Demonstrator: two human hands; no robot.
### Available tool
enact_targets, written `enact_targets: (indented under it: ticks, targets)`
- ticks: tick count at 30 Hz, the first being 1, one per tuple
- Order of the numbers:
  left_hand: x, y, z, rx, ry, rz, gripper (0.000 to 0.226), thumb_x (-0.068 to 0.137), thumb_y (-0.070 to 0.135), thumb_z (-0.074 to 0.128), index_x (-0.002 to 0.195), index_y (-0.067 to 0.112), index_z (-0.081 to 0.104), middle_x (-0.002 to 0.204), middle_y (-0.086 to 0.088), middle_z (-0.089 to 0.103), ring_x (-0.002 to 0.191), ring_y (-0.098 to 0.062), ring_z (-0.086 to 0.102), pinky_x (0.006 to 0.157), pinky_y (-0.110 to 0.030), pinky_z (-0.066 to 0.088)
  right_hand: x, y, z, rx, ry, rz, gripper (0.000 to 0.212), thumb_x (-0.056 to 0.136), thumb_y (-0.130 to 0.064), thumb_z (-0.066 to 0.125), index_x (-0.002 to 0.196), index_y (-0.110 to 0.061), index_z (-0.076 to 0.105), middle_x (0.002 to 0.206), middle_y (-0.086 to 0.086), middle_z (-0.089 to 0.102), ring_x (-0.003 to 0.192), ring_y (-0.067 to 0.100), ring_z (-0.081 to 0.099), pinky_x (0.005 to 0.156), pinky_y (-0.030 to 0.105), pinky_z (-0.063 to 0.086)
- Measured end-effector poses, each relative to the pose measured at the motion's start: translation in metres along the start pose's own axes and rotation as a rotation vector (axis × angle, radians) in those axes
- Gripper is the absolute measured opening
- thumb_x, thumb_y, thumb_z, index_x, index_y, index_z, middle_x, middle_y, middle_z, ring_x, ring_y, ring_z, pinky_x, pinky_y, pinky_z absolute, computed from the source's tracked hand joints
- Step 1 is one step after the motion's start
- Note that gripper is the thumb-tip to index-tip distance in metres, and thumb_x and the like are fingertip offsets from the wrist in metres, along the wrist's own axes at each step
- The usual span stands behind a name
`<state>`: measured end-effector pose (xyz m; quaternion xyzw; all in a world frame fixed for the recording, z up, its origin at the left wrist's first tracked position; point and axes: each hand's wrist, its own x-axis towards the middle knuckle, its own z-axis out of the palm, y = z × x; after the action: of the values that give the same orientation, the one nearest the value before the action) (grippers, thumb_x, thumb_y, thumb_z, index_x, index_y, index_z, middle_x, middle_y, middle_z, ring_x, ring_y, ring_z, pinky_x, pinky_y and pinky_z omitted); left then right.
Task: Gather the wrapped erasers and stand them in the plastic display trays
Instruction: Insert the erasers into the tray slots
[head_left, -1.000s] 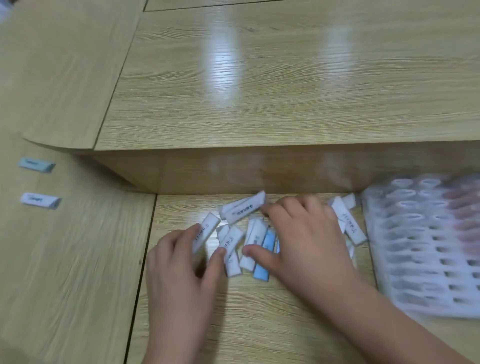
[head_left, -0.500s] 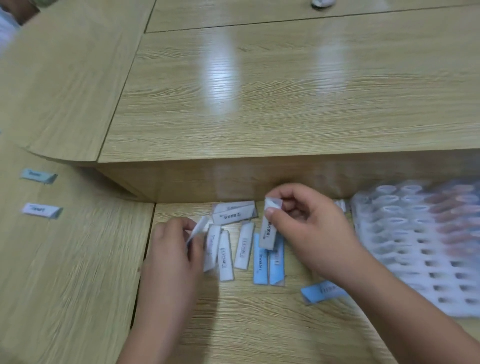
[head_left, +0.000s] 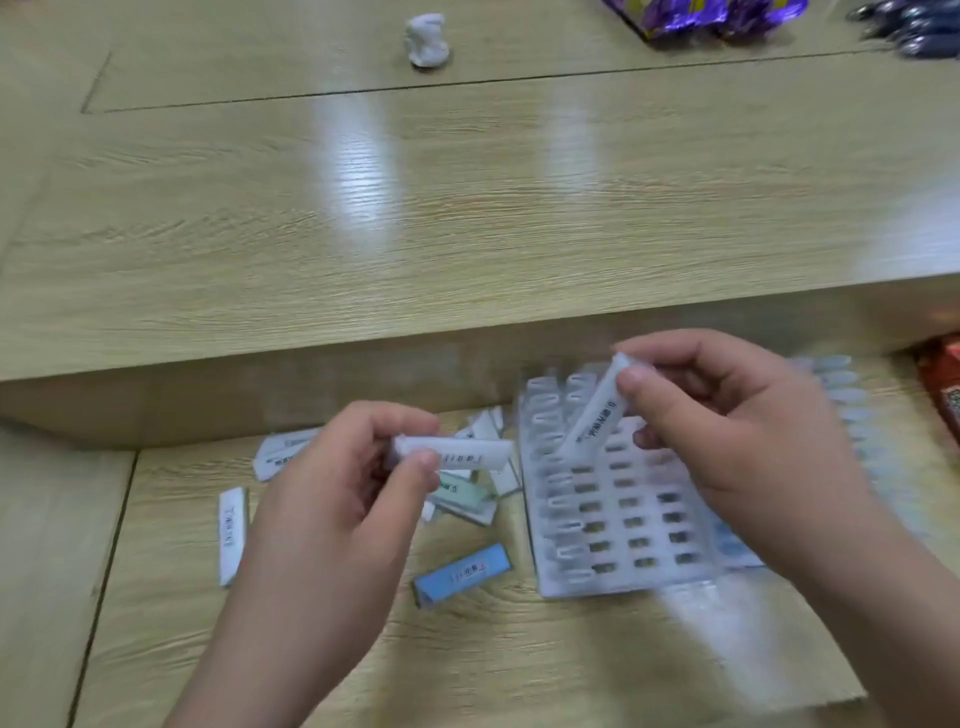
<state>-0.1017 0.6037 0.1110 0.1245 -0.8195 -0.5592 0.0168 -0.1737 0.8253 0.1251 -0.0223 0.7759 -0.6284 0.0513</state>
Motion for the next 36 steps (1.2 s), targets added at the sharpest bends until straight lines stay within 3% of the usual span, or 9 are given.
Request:
enact_targets:
  ticks: [5,9,14,16,23,28,31,34,36]
  targets:
    - [-0.005,0.012,0.031,0.067,-0.089,0.128,0.020,0.094,0.034,0.058,0.105,0.048,0.067,0.101,0.013,0.063,0.081,-0.014,0.068,0.070,-0.022,0.053,-0.005,0.020,-0.036,-0.164,0.054,-0.065,0.015,0.082,-0.022,0.073,0.086,-0.036,0.070,0.075,-0.004,0.073,0.063,0.012,0.071,0.060,0.018,0.055]
    - [-0.001,0.016,0.059,0.244,-0.017,0.327,0.032,0.094,0.023,0.059,0.123,0.036,0.064,0.102,0.019,0.060,0.086,-0.006,0.065,0.072,-0.020,0.052,-0.003,0.038,-0.039,-0.150,0.057,-0.073,0.024,0.083,-0.012,0.073,0.086,-0.036,0.067,0.083,-0.011,0.070,0.068,0.009,0.070,0.057,0.020,0.056]
    - [0.000,0.009,0.087,0.398,0.098,0.418,0.021,0.088,0.033,0.070,0.100,0.038,0.054,0.086,0.020,0.063,0.070,0.007,0.055,0.063,-0.021,0.047,0.004,0.057,-0.030,-0.484,0.051,-0.288,0.020,0.080,-0.022,0.079,0.087,-0.036,0.067,0.086,-0.019,0.069,0.080,-0.001,0.064,0.067,0.011,0.047]
    - [0.000,0.000,0.093,0.485,0.118,0.442,0.012,0.088,0.036,0.071,0.094,0.034,0.060,0.077,0.019,0.062,0.064,0.009,0.045,0.061,-0.019,0.043,0.005,0.063,-0.028,-0.549,0.031,-0.310,0.013,0.080,-0.031,0.078,0.088,-0.033,0.068,0.085,-0.019,0.068,0.079,0.002,0.064,0.069,0.023,0.051]
    - [0.002,-0.015,0.106,0.496,0.136,0.552,0.005,0.088,0.025,0.067,0.090,0.022,0.070,0.094,0.016,0.070,0.073,-0.009,0.058,0.062,-0.028,0.050,0.007,0.070,-0.027,-0.592,-0.027,-0.401,0.007,0.080,-0.032,0.074,0.081,-0.029,0.068,0.084,-0.018,0.068,0.096,0.006,0.062,0.070,0.035,0.054]
    - [0.002,-0.020,0.104,0.479,0.089,0.561,0.004,0.090,0.024,0.062,0.093,0.025,0.065,0.099,0.016,0.065,0.073,-0.013,0.059,0.058,-0.032,0.051,0.004,0.068,-0.029,-0.754,-0.110,-0.496,0.002,0.082,-0.030,0.067,0.080,-0.029,0.066,0.083,-0.019,0.066,0.095,0.008,0.059,0.054,0.033,0.052]
    - [0.000,-0.019,0.110,0.661,0.028,0.601,0.012,0.082,0.013,0.071,0.089,0.022,0.068,0.093,0.015,0.067,0.073,-0.016,0.057,0.054,-0.030,0.048,0.002,0.068,-0.029,-0.860,-0.200,-0.566,0.007,0.083,-0.022,0.065,0.084,-0.028,0.068,0.086,-0.017,0.065,0.092,0.013,0.062,0.046,0.027,0.046]
    - [-0.002,-0.015,0.109,0.719,0.034,0.536,0.008,0.086,0.025,0.066,0.092,0.024,0.072,0.099,0.009,0.063,0.078,-0.017,0.055,0.049,-0.030,0.046,0.003,0.069,-0.031,-0.900,-0.221,-0.567,0.032,0.073,-0.003,0.075,0.092,-0.028,0.071,0.095,-0.012,0.065,0.097,0.018,0.060,0.044,0.033,0.049]
    - [-0.004,-0.015,0.105,0.675,0.027,0.488,0.019,0.092,0.036,0.057,0.101,0.029,0.072,0.107,0.005,0.055,0.080,-0.015,0.050,0.052,-0.032,0.048,0.002,0.068,-0.031,-0.901,-0.206,-0.581,0.029,0.077,-0.004,0.069,0.094,-0.027,0.073,0.100,-0.008,0.065,0.100,0.021,0.059,0.044,0.037,0.050]
